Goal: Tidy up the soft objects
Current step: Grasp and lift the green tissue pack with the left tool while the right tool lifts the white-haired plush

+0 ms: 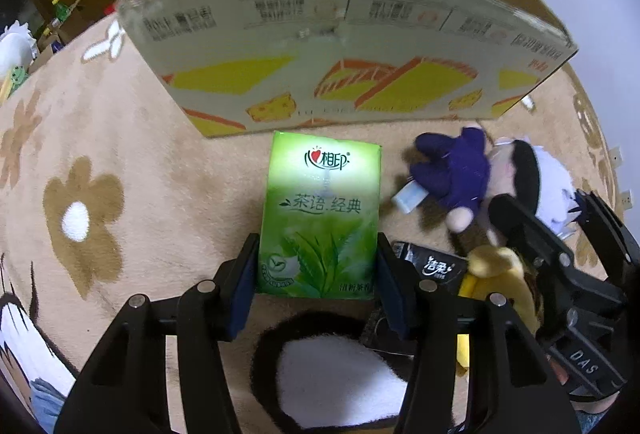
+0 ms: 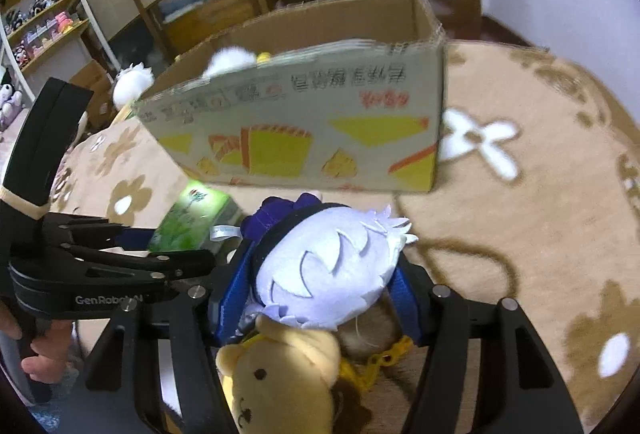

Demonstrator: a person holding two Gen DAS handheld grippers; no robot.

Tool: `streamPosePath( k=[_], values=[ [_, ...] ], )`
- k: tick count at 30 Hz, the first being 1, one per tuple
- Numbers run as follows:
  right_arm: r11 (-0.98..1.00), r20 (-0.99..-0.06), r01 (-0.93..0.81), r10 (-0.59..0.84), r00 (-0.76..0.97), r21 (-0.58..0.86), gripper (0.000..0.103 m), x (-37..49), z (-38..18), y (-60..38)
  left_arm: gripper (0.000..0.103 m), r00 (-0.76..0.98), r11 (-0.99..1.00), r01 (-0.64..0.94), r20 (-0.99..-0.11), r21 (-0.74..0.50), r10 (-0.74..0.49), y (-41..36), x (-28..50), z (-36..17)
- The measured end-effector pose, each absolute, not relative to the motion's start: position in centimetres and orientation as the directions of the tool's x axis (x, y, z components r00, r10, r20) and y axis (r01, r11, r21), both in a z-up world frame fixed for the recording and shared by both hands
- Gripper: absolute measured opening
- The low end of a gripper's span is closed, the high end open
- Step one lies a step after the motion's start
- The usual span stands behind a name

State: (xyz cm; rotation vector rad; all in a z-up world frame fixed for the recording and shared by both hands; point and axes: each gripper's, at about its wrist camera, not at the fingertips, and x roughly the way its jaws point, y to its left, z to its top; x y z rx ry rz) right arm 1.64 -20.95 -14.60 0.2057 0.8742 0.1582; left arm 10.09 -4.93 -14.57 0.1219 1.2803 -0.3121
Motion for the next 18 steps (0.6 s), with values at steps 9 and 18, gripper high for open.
streamPosePath(
  k=[9, 18],
  values=[
    [0.989, -0.675, 0.032, 0.076, 0.734, 0.146, 0.066, -0.6, -11.3, -22.0, 0.053, 0.396, 0.956, 0.289, -0.902, -0.056, -0.172, -4.2, 7.2, -11.6],
    [0.993, -0.563, 0.109, -0.061, 0.824, 0.051, 0.066, -3.2, -7.1, -22.2, 0.053, 0.579, 0.962, 0.274, -0.796, -0.013, -0.176, -3.3, 5.0, -7.0]
  ],
)
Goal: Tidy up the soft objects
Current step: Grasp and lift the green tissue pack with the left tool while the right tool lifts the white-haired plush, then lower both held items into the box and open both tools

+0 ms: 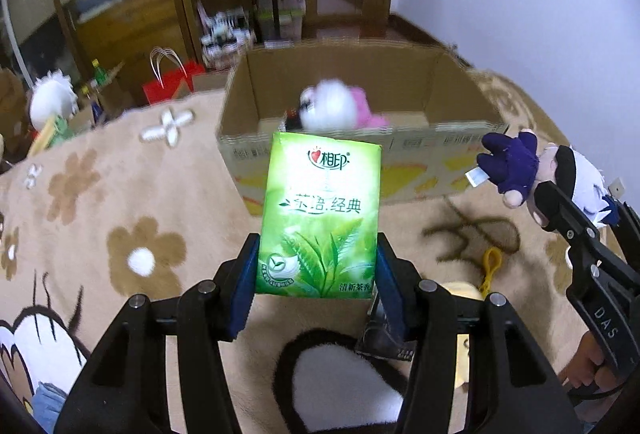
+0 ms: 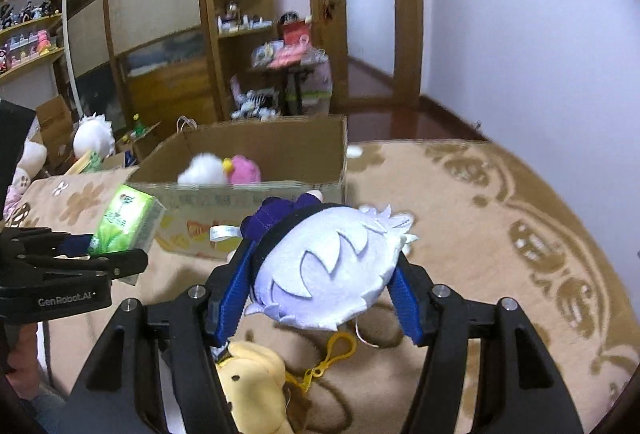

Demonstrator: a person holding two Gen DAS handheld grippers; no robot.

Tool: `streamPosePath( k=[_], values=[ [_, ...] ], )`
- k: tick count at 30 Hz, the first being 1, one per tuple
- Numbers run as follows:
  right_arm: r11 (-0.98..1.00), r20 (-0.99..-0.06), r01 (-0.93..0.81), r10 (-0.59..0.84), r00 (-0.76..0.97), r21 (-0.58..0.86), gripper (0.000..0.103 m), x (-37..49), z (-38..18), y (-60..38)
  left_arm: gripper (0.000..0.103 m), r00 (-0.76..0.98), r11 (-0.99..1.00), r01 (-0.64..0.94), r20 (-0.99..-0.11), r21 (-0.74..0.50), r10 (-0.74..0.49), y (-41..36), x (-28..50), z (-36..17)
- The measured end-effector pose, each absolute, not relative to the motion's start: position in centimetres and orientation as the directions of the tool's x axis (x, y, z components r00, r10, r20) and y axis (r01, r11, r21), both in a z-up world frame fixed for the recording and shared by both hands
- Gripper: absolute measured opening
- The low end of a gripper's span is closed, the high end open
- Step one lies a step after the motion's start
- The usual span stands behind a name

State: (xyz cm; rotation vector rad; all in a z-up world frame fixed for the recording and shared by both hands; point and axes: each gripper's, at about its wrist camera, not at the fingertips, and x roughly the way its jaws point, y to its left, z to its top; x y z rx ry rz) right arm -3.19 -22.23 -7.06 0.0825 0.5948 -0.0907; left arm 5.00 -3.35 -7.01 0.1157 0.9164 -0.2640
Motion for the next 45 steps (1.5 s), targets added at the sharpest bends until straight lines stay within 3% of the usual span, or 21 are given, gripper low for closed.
streamPosePath(
  k=[11, 23, 37, 45],
  values=[
    [0.990, -0.431, 0.143, -0.131, 0.893, -0.004, 0.066, -3.5, -3.0, -22.2, 0.053, 0.788, 0.983, 0.184, -0.601, 0.017, -0.137, -2.2, 4.4, -2.1],
    [0.991, -0.381, 0.133, -0.134, 0.915, -0.029, 0.066, -1.3, -2.0, -21.7, 0.053, 0.861, 0.982, 0.169, -0.496, 0.080, -0.108, -3.6, 6.5, -0.5],
    [0.996, -0.345, 0.079, -0.084, 0.935, -0.029, 0.066, 2.6, -2.4, -20.8, 0.053, 0.850, 0.972, 0.188, -0.519, 0.141, -0.089, -5.0, 11.3, -1.8],
    [0.999, -0.413, 0.048, -0.043, 0.910, 0.001, 0.067, 5.4, -4.5, -20.9, 0.053, 0.806, 0.966, 0.218, -0.584, 0.138, -0.099, -5.3, 13.4, -4.1]
  ],
)
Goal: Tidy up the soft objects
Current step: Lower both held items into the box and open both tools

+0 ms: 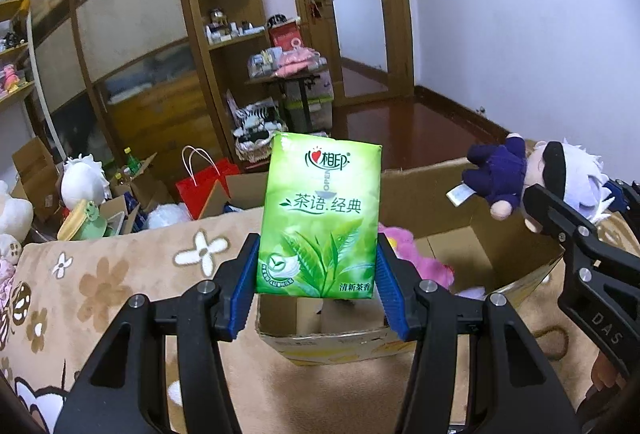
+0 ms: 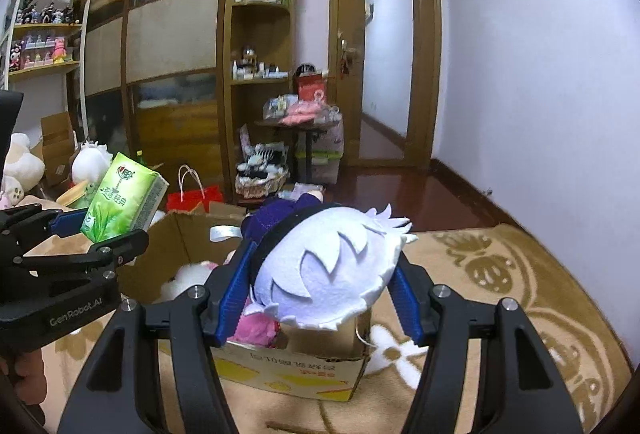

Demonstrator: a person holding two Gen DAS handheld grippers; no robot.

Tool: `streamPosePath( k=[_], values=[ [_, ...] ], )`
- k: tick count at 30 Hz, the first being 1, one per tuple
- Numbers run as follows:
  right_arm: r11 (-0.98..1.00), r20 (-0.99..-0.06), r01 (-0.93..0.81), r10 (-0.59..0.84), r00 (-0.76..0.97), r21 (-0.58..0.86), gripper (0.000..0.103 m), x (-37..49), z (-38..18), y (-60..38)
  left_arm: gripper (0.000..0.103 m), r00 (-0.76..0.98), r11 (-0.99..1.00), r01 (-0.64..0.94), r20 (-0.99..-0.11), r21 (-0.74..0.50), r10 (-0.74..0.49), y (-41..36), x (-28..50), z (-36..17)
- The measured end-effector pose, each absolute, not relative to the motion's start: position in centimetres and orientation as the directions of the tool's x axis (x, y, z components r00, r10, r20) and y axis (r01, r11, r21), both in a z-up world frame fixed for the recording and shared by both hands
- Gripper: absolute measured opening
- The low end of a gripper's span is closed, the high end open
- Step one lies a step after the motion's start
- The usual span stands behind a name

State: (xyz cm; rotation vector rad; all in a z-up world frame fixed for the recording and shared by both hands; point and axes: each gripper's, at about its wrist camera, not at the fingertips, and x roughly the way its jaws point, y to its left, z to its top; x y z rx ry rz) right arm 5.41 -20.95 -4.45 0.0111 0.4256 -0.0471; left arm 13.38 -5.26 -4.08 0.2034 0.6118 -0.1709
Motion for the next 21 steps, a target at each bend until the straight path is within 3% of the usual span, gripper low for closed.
streamPosePath(
  k=[15, 21],
  values=[
    [0.999, -0.478, 0.017, -0.002, 0.879, 0.027, 0.067, 7.0, -7.3, -21.6, 0.054, 0.770, 0.965, 0.238, -0.628, 0.113, -0.116, -5.2, 14.0, -5.0],
    [0.999, -0.504, -0.010, 0.034, 0.863, 0.050, 0.069, 7.1, -7.7, -21.7, 0.063, 0.760, 0.968, 0.225, -0.642, 0.113, -0.102, -4.8, 14.2, -5.2]
  ],
)
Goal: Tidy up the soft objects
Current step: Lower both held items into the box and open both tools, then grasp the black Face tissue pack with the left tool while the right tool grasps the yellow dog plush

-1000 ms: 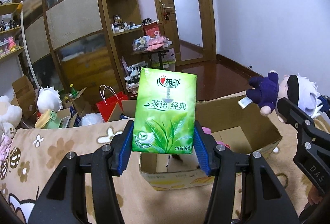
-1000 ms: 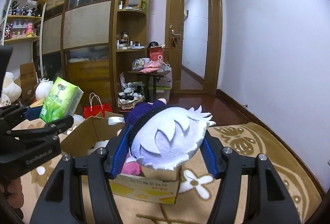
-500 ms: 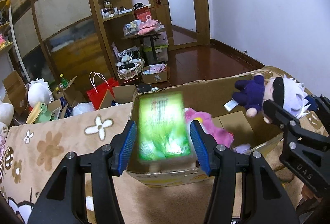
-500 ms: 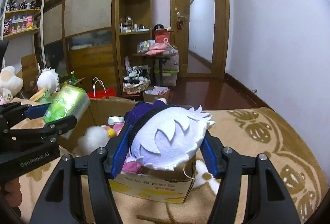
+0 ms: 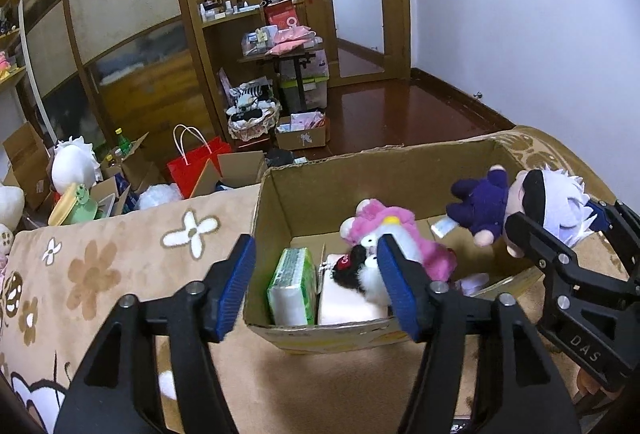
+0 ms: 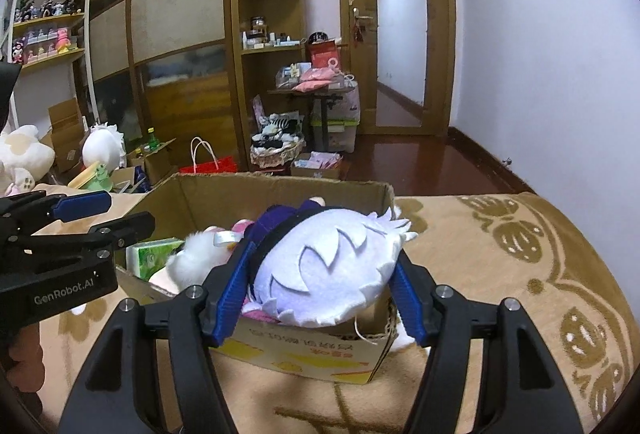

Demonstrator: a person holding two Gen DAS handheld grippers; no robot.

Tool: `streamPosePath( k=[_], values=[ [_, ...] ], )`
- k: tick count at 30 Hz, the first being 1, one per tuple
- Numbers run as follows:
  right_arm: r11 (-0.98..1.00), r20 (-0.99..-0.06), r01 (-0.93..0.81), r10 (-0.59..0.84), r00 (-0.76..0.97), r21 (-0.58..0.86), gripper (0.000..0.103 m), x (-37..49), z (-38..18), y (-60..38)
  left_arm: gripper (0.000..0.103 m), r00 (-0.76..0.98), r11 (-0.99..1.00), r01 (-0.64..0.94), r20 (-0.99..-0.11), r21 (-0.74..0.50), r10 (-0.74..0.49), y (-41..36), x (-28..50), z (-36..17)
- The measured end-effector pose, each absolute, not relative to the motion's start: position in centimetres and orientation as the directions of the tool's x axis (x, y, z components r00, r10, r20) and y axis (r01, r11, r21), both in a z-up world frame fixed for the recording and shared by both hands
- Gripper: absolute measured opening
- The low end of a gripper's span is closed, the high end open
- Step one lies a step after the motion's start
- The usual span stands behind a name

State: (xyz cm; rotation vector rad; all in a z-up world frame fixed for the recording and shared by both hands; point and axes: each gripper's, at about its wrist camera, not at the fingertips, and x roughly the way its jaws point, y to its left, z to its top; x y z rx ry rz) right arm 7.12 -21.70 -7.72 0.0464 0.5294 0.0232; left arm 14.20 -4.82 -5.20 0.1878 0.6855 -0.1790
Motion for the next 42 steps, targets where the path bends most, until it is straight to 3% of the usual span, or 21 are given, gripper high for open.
streamPosePath(
  k=[6, 9, 11, 16, 18, 20, 25, 28, 32, 42],
  values=[
    [0.999, -0.517, -0.010, 0.036, 0.855, 0.053, 0.071, 6.9, -7.7, -21.5, 0.071, 0.747, 0.969, 0.219, -0.658, 0.113, -0.092, -4.7, 14.0, -5.2],
    [0.998, -0.500, -0.009, 0.036, 0.865, 0.057, 0.087, 6.5, -7.4, -21.5, 0.076, 0.754, 0.970, 0.213, -0.651, 0.118, -0.087, -4.6, 13.6, -4.9],
    [0.998, -0.494, -0.007, 0.034, 0.869, 0.058, 0.087, 6.0, -7.0, -21.4, 0.077, 0.751, 0.969, 0.214, -0.654, 0.120, -0.084, -4.6, 13.3, -4.7],
    [0.999, -0.515, 0.019, 0.005, 0.857, 0.041, 0.102, 5.0, -6.2, -21.3, 0.077, 0.743, 0.974, 0.205, -0.663, 0.098, -0.090, -4.1, 12.4, -4.3],
    [0.999, -0.515, 0.018, 0.003, 0.857, 0.036, 0.102, 4.5, -5.7, -21.2, 0.078, 0.739, 0.973, 0.207, -0.668, 0.100, -0.089, -4.0, 11.9, -4.2],
    [0.999, -0.515, 0.020, -0.002, 0.857, 0.030, 0.103, 4.1, -5.3, -21.2, 0.085, 0.738, 0.973, 0.206, -0.670, 0.105, -0.084, -3.9, 11.4, -4.0],
    [1.000, -0.501, 0.020, -0.010, 0.865, 0.014, 0.103, 2.3, -4.0, -21.0, 0.088, 0.749, 0.973, 0.209, -0.655, 0.097, -0.095, -3.4, 9.0, -2.7],
    [0.999, -0.500, 0.018, 0.000, 0.866, 0.032, 0.103, 1.3, -3.2, -21.1, 0.097, 0.754, 0.977, 0.195, -0.651, 0.090, -0.091, -3.0, 8.0, -2.1],
    [0.997, -0.493, 0.017, 0.021, 0.870, 0.073, 0.103, -0.5, -1.8, -21.5, 0.097, 0.728, 0.976, 0.206, -0.678, 0.069, -0.106, -2.4, 6.6, -1.5],
    [1.000, -0.525, 0.019, -0.003, 0.851, 0.024, 0.103, -5.0, -0.9, -20.8, 0.097, 0.677, 0.971, 0.228, -0.727, 0.065, -0.110, -1.7, 2.8, -1.0]
  ],
)
